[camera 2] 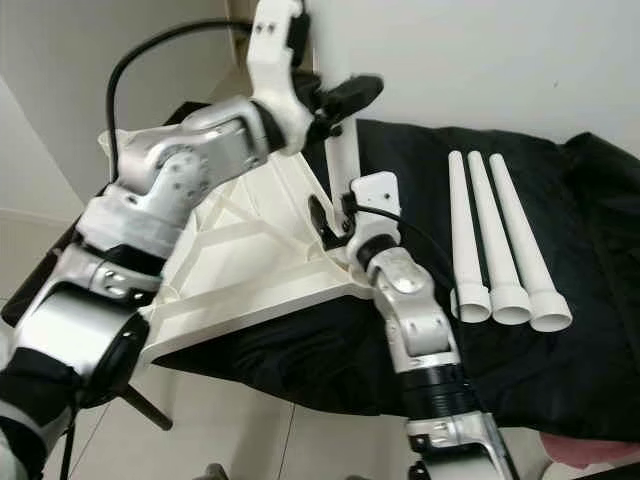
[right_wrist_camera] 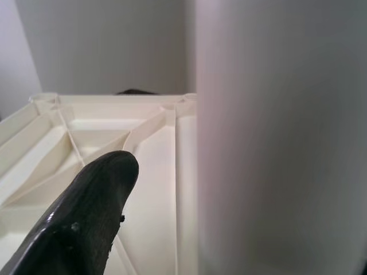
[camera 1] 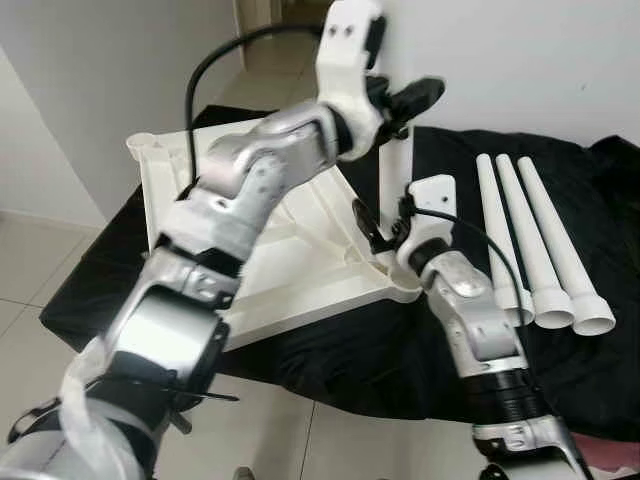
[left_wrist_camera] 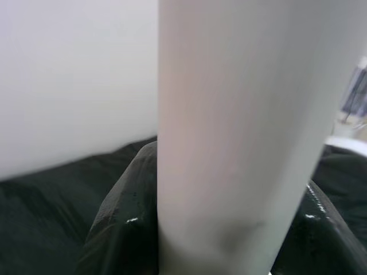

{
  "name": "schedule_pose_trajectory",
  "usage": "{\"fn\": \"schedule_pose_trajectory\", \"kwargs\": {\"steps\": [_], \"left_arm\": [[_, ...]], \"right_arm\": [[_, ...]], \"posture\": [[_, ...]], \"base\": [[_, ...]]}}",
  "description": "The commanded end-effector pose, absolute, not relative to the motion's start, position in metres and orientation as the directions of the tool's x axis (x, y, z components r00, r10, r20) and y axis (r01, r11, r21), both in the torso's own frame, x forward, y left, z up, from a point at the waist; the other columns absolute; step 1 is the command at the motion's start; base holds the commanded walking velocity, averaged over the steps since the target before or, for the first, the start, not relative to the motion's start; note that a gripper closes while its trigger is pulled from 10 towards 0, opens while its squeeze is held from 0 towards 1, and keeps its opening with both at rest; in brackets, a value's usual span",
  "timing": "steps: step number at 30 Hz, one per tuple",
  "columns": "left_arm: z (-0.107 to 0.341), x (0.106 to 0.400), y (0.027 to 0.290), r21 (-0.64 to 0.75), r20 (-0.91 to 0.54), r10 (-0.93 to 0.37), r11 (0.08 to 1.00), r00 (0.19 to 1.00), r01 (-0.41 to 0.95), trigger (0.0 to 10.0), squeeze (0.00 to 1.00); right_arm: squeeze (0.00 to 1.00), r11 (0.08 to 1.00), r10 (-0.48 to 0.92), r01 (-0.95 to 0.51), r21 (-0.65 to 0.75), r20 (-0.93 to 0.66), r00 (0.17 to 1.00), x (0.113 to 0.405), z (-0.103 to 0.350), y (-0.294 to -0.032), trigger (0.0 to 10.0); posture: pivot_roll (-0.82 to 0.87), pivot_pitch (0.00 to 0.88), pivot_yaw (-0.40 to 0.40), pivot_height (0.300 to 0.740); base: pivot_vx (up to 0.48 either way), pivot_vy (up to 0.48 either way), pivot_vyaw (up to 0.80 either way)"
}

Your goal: Building children table

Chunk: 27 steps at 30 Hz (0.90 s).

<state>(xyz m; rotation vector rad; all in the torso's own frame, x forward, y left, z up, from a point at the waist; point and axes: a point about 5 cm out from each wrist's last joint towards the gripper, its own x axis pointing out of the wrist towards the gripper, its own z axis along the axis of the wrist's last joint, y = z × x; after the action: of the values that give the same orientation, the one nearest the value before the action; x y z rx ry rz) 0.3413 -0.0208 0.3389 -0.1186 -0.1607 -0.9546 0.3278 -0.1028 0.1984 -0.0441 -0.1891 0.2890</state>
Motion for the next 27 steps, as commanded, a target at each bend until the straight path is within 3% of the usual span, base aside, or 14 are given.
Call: {"fn": "schedule_pose_trajectory", "kwargs": {"steps": [1, 9, 23, 24, 26, 27], "left_arm": [[0.341, 0.345, -0.02, 0.009, 0.191, -0.775, 0.615, 0.603, 0.788, 10.0, 0.0], [0.339, 0.346, -0.03, -0.054, 0.207, -0.753, 0.628, 0.624, 0.776, 10.0, 0.0], [0.341, 0.347, -0.035, -0.048, 0.226, -0.742, 0.639, 0.632, 0.768, 10.0, 0.0], [0.341, 0.347, -0.036, -0.047, 0.228, -0.74, 0.64, 0.632, 0.767, 10.0, 0.0], [0.342, 0.347, -0.036, -0.046, 0.23, -0.74, 0.641, 0.632, 0.766, 10.0, 0.0], [0.342, 0.347, -0.037, -0.042, 0.232, -0.739, 0.642, 0.633, 0.765, 10.0, 0.0]], "right_arm": [[0.0, 0.974, 0.227, -0.218, -0.064, 0.188, 0.956, 0.331, 0.199, -0.108, 10.0], [0.0, 0.989, 0.039, -0.009, -0.148, 0.2, 0.979, 0.342, 0.199, -0.113, 10.0], [0.0, 0.991, -0.031, 0.056, -0.118, 0.203, 0.979, 0.346, 0.197, -0.117, 10.0], [0.0, 0.991, -0.026, 0.052, -0.125, 0.2, 0.979, 0.346, 0.196, -0.116, 7.3], [0.0, 0.99, -0.022, 0.049, -0.131, 0.197, 0.98, 0.346, 0.195, -0.115, 7.3], [0.0, 0.99, -0.021, 0.047, -0.132, 0.193, 0.981, 0.347, 0.194, -0.115, 1.3]], "posture": [[-0.08, 0.0, 0.04, 0.74], [-0.07, 0.0, 0.042, 0.74], [-0.08, 0.0, 0.041, 0.74], [-0.08, 0.0, 0.04, 0.74], [-0.08, 0.0, 0.04, 0.74], [-0.08, 0.0, 0.04, 0.74]], "base": [[0.0, 0.0, 0.0], [0.0, 0.0, 0.0], [0.0, 0.0, 0.0], [0.0, 0.0, 0.0], [0.0, 0.0, 0.0], [0.0, 0.0, 0.0]]}}
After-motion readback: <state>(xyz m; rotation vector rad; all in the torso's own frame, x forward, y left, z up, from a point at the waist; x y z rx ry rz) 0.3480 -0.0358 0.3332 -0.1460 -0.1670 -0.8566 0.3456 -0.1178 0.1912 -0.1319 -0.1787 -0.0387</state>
